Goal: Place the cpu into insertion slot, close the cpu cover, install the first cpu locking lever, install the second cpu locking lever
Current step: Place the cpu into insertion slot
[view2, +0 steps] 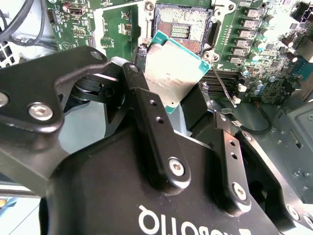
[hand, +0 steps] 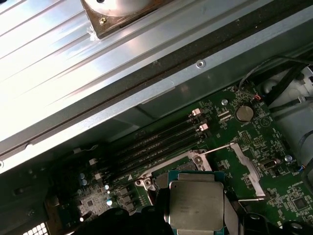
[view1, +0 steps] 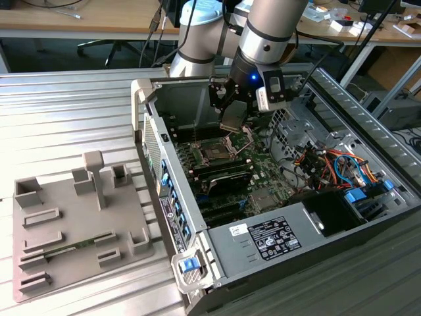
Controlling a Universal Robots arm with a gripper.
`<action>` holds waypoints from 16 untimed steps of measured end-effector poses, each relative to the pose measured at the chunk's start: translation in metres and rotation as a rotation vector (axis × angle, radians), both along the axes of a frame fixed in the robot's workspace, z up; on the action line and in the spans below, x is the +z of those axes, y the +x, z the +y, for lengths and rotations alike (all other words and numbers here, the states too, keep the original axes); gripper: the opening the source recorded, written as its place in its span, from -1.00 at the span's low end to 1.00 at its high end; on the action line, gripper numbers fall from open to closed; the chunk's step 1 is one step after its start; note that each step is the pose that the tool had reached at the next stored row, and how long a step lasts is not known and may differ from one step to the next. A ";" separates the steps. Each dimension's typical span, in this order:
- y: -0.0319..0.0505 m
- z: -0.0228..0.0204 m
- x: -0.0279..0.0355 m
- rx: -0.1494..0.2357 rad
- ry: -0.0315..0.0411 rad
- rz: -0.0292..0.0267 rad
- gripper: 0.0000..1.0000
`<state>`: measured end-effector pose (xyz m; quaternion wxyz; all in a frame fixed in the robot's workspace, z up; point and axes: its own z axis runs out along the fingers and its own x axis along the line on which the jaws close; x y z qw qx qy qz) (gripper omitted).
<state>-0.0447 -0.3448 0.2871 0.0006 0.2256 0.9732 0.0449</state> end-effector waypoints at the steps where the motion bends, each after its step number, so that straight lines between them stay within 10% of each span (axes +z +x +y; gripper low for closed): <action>1: 0.0000 0.0000 0.0000 -0.001 0.0000 0.0000 0.09; 16: 0.0000 0.0000 -0.0004 -0.009 0.0000 0.0000 0.09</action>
